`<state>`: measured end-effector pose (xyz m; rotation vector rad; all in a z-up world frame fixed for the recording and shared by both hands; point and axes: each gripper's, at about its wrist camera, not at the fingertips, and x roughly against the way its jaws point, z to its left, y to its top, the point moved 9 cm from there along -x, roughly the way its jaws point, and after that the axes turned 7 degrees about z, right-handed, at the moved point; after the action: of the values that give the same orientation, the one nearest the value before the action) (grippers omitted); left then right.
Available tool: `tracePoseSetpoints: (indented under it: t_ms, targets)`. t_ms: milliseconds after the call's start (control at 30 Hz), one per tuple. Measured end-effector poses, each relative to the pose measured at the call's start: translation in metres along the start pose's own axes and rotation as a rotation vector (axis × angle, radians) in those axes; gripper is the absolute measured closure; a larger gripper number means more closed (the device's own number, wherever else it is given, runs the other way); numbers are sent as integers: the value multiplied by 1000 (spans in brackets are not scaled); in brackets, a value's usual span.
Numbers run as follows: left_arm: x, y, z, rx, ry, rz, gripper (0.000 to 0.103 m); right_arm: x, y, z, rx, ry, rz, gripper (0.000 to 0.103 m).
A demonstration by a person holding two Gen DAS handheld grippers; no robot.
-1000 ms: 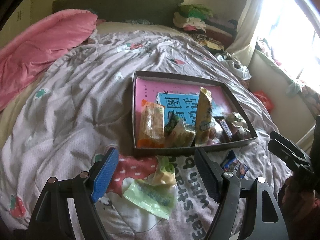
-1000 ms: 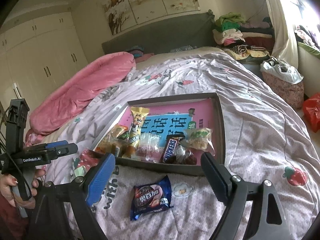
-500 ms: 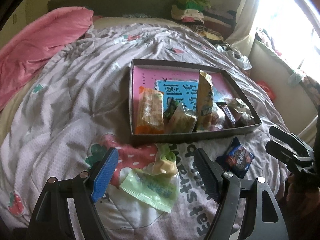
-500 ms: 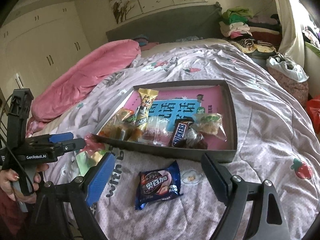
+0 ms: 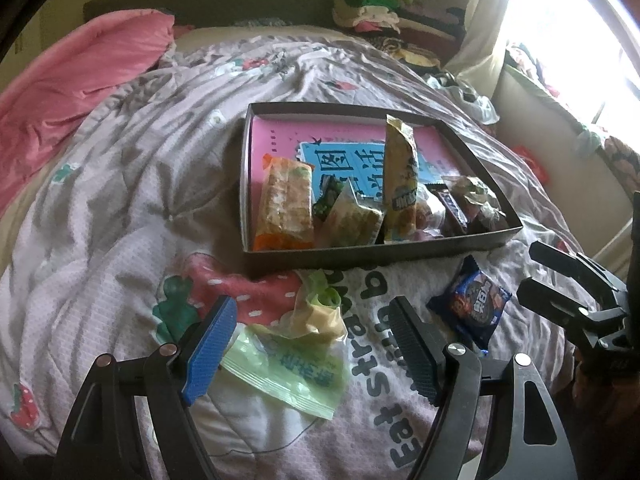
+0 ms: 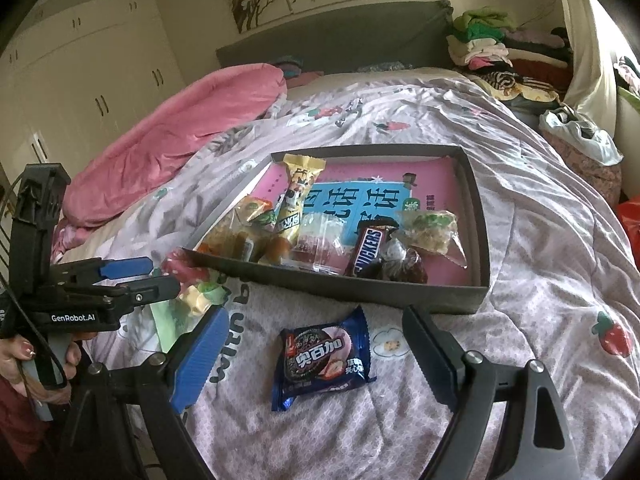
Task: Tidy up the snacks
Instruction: 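Move the left gripper to the green-labelled bag while the right gripper approaches the blue cookie pack, then grasp the green-labelled bag with the left gripper while the right gripper grasps the blue cookie pack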
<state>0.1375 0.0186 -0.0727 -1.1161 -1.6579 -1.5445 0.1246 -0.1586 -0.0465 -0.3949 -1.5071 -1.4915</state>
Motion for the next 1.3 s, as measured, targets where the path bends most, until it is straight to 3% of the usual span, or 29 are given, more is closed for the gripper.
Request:
tracePoseSetpoints:
  t_ms: [867,1300]
  targets:
    - [-25,-12,1,3,-7,76,24,-29,-18,7,50,-15,102,15]
    - [-39,-14,6,5,6,94,24,-57,-32,7,136,-117,183,15]
